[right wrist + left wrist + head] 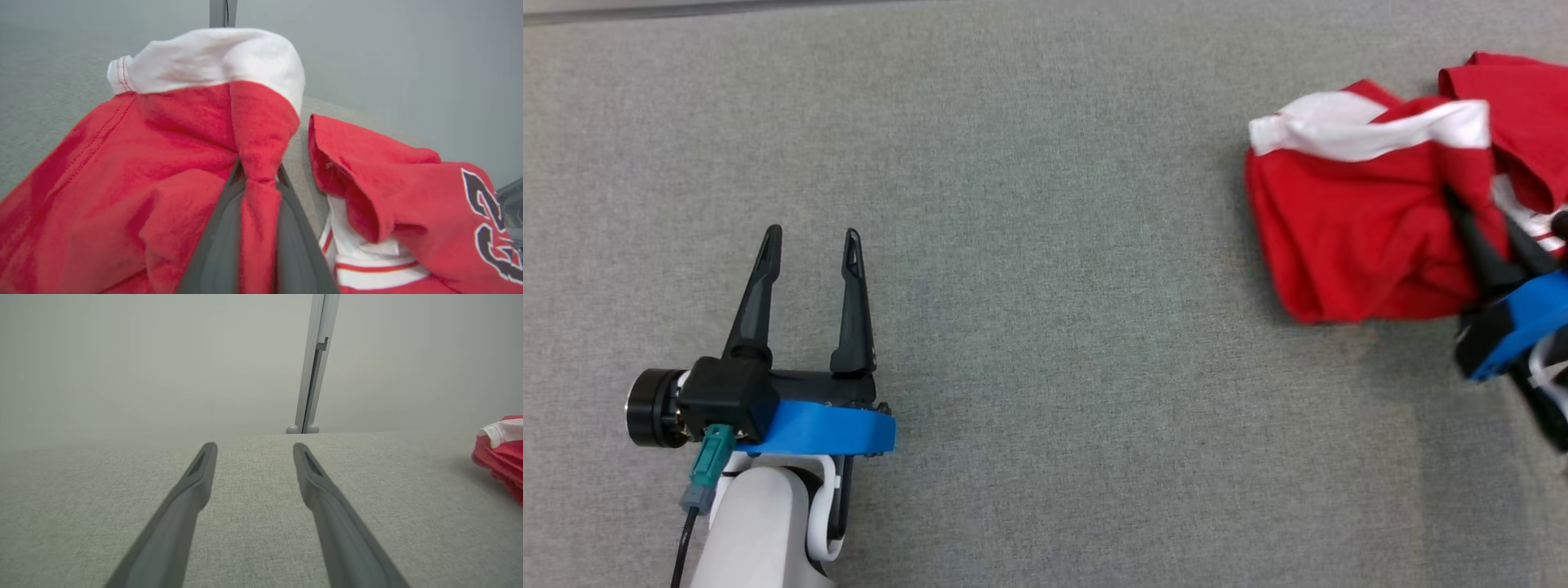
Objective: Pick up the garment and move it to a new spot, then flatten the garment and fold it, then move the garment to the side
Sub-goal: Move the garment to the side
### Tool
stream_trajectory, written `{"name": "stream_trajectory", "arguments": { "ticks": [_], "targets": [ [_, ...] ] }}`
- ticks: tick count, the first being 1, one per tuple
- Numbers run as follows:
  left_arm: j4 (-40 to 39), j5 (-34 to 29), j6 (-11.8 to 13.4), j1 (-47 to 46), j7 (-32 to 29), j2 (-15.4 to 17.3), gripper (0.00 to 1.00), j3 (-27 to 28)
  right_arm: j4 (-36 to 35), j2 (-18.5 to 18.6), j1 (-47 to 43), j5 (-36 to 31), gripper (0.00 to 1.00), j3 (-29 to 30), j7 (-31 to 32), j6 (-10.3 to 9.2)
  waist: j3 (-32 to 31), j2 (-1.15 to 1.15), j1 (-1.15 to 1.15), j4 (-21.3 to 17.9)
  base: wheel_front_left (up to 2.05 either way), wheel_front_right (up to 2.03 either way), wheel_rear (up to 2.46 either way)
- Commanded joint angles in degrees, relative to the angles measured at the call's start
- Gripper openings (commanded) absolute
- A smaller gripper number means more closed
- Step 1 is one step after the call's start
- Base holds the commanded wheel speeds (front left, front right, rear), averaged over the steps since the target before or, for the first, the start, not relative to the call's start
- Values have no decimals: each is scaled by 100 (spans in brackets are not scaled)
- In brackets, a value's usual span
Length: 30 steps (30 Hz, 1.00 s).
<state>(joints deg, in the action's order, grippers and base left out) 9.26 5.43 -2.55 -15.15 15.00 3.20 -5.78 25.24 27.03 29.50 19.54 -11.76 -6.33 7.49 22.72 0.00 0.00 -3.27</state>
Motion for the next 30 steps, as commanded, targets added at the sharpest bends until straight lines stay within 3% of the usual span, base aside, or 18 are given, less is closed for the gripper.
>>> {"name": "stream_trajectory", "arguments": {
  "ticks": [1, 9, 15, 20, 26, 28, 29, 30],
  "targets": [
    [-37, -54, -7, -102, 24, 3, 100, 34, -19, 233, 171, -24, 0, 6, 79, 2, 84, 0, 0, 26, 0, 0, 0],
    [-216, -125, -17, -268, 24, 41, 100, 47, 57, 1526, 628, 362, 0, 201, 616, 2, 522, 0, 0, 7, 0, 0, 0],
    [-376, -201, -31, -433, 25, 102, 100, 15, 227, 2281, 887, 607, 0, 363, 1008, 1, 758, 0, 0, -47, 0, 0, 0],
    [-450, -222, -41, -530, 24, 129, 100, -21, 505, 2586, 1097, 595, 0, 252, 1300, 2, 877, 0, 0, -56, 0, 0, 0],
    [-442, -225, -53, -613, 24, 128, 100, -73, 1060, 2460, 1581, 561, 0, 68, 1430, 1, 962, 0, 0, -20, 0, 0, 0],
    [-451, -219, -39, -619, 25, 127, 100, -77, 1279, 2419, 1784, 436, 48, 63, 1372, 1, 970, 0, 0, -9, 0, 0, 0],
    [-456, -215, -31, -613, 25, 125, 100, -79, 1392, 2407, 1882, 335, 100, 71, 1325, 1, 970, 0, 0, -5, 0, 0, 0],
    [-456, -209, -22, -596, 25, 124, 100, -78, 1513, 2354, 1955, 242, 100, 75, 1293, 1, 953, 0, 0, -2, 0, 0, 0]
  ]
}}
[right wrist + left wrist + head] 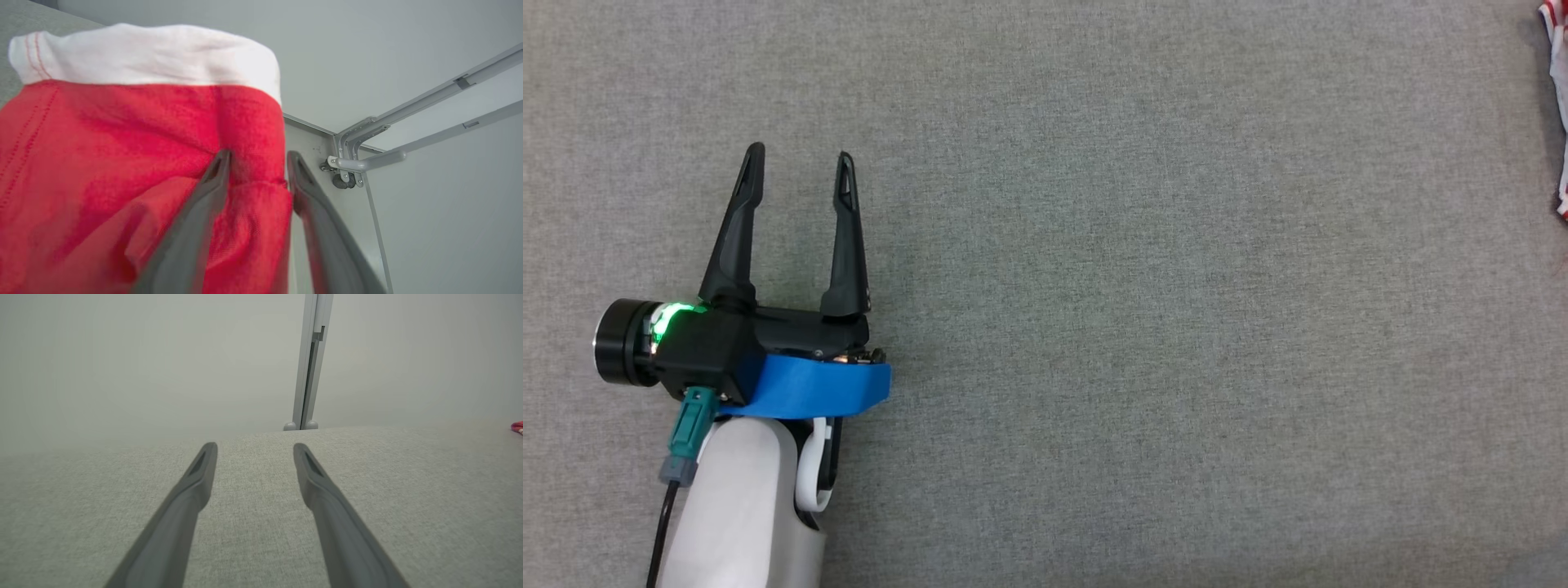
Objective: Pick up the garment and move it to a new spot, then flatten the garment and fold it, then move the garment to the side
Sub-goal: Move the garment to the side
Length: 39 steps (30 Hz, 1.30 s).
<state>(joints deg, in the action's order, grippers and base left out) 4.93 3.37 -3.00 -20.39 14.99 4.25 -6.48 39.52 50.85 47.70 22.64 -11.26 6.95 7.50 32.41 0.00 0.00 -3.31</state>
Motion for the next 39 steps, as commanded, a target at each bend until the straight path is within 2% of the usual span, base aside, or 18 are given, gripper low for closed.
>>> {"name": "stream_trajectory", "arguments": {
  "ticks": [1, 6, 7, 11, 18, 30, 32, 33, 39],
  "targets": [
    [-20, 6, 33, -49, 26, 21, 100, -2, 201, -87, 205, -150, 100, 41, -90, 0, -33, 0, 0, 1, 0, 0, 0],
    [40, 63, 48, 92, 26, 38, 100, 92, 575, -300, 444, -544, 100, 172, -566, 0, -228, 0, 0, -53, 0, 0, 0],
    [69, 100, 66, 147, 25, 35, 100, 130, 636, -436, 471, -600, 100, 205, -768, 0, -354, 0, 0, -93, 0, 0, 0],
    [127, 152, 86, 345, 25, 34, 100, 184, 499, -783, 347, -610, 100, 211, -1278, 0, -690, 0, 0, -185, 0, 0, 0],
    [197, 243, 116, 797, 25, 40, 100, 356, 34, -1664, -115, -637, 100, 131, -1965, 0, -1357, 0, 0, -263, 0, 0, 0],
    [359, 318, 76, 1356, 25, 52, 100, 486, -951, -3027, -1371, -605, 100, 5, -2173, 0, -2231, 0, 0, -3, 0, 0, 0],
    [366, 324, 78, 1388, 25, 48, 100, 488, -1048, -3107, -1496, -620, 100, 32, -2177, 0, -2271, 0, 0, 15, 0, 0, 0],
    [407, 337, 60, 1437, 26, 44, 100, 480, -1229, -3273, -1768, -651, 100, 127, -2179, 1, -2359, 0, 0, 58, 0, 0, 0],
    [524, 355, 41, 1509, 25, 23, 100, 412, -1733, -3701, -2625, -780, 100, 621, -2123, 1, -2551, 0, 0, 184, 0, 0, 0]
  ]
}}
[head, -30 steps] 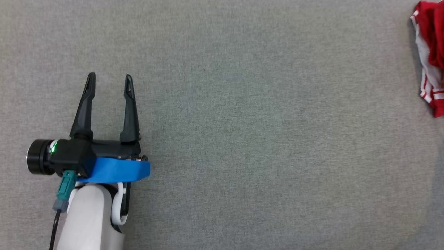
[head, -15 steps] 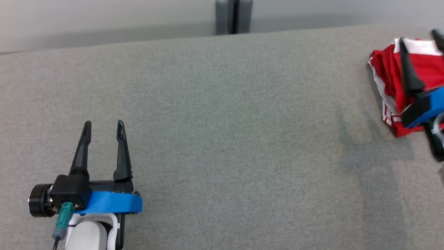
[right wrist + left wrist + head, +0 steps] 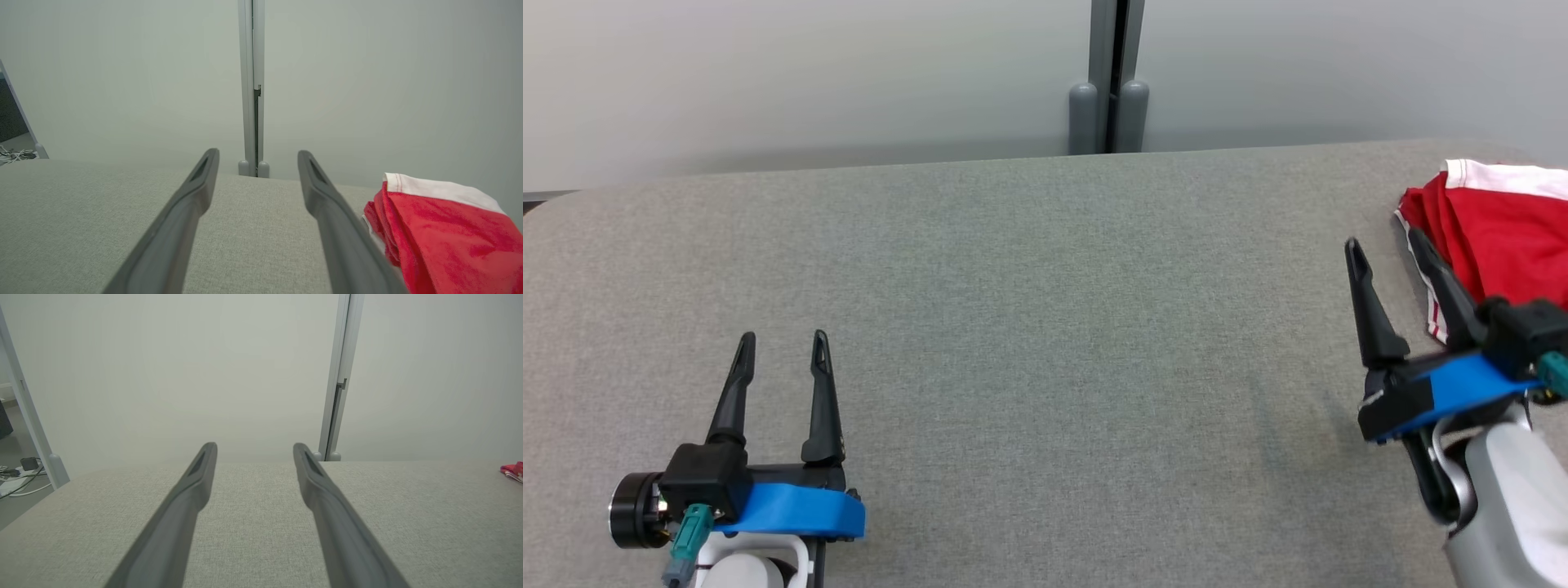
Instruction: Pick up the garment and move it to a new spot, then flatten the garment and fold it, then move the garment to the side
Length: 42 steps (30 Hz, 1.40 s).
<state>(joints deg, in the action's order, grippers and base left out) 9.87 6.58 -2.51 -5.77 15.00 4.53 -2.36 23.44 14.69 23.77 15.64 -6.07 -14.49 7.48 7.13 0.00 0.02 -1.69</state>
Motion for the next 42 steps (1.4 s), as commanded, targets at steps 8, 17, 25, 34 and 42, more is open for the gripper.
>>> {"name": "stream_trajectory", "arguments": {
  "ticks": [8, 17, 25, 34, 42],
  "targets": [
    [96, 33, -3, 124, 24, -9, 100, -55, -938, -548, -1240, -481, 100, 641, 295, 4, -160, 0, -2, 143, 0, 0, 0],
    [162, 50, 27, 161, 24, -9, 100, -105, -1913, -1040, -2119, -909, 100, 997, 672, 4, -258, 0, -2, 201, 0, 0, 0],
    [262, 147, -14, 160, 16, 0, 100, -121, -2078, -1147, -2274, -969, 100, 1046, 784, 4, -282, 0, -2, 185, 0, 0, 0],
    [333, 307, -54, 134, -24, -18, 0, -154, -2028, -1150, -2201, -944, 0, 1034, 793, 0, -263, 0, -2, 200, 0, 0, 0],
    [565, 759, -79, 262, -175, -74, 0, -103, -1736, -1165, -2175, -467, 0, 1048, 882, 0, -278, 0, -2, 198, 0, 0, 0]
  ]
}}
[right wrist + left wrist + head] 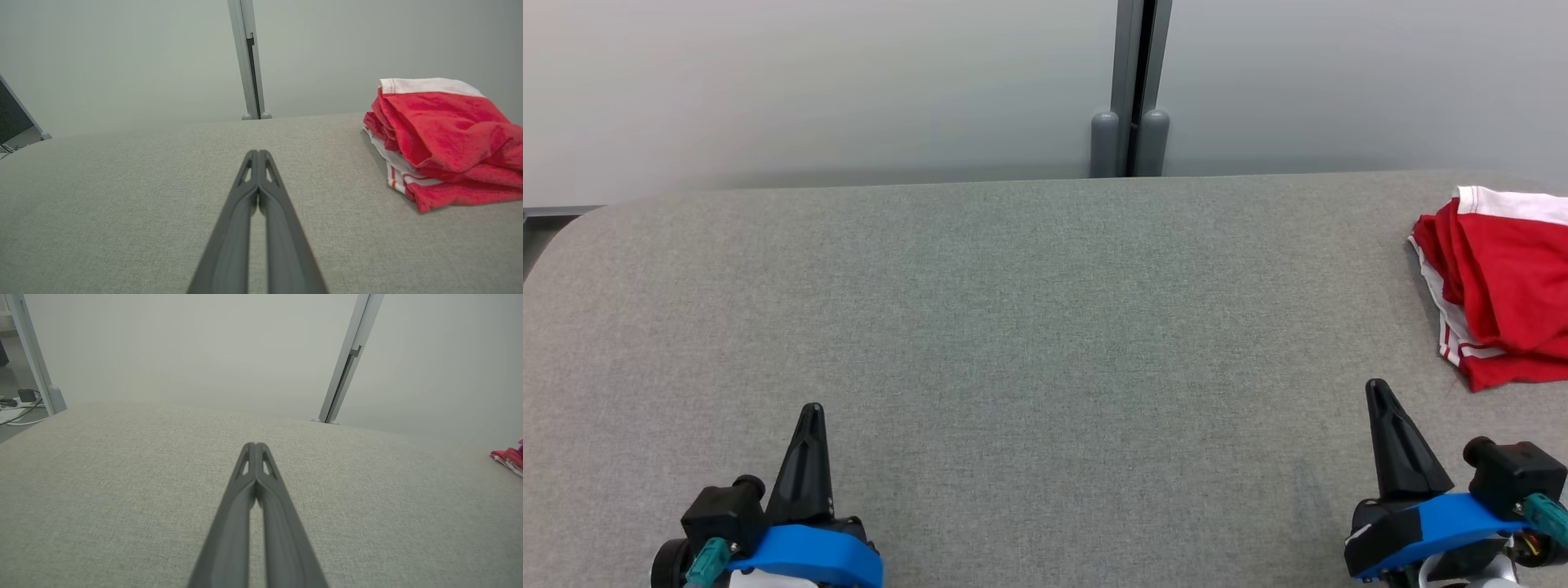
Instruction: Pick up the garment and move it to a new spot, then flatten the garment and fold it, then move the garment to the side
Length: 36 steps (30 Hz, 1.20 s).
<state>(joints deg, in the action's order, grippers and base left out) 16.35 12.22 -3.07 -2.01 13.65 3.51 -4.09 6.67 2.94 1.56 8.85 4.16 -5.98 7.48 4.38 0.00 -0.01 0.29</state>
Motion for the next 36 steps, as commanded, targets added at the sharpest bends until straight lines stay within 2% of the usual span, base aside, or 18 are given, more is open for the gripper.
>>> {"name": "stream_trajectory", "arguments": {
  "ticks": [1, 18, 36],
  "targets": [
    [-85, 308, -29, -119, -70, 27, 0, 86, -49, 10, 52, 330, 0, 29, 50, 0, -7, 0, 0, 0, 0, 0, 0],
    [-143, 2049, -124, -189, -497, 8, 0, 298, 109, 8, 147, 2143, 0, 70, 314, 1, -65, 0, 0, -5, 0, 0, 0],
    [-174, 3556, -207, -268, -880, -8, 0, 492, 261, 5, 248, 3711, 0, 114, 549, 1, -127, 0, 0, -9, 0, 0, 0]
  ]
}}
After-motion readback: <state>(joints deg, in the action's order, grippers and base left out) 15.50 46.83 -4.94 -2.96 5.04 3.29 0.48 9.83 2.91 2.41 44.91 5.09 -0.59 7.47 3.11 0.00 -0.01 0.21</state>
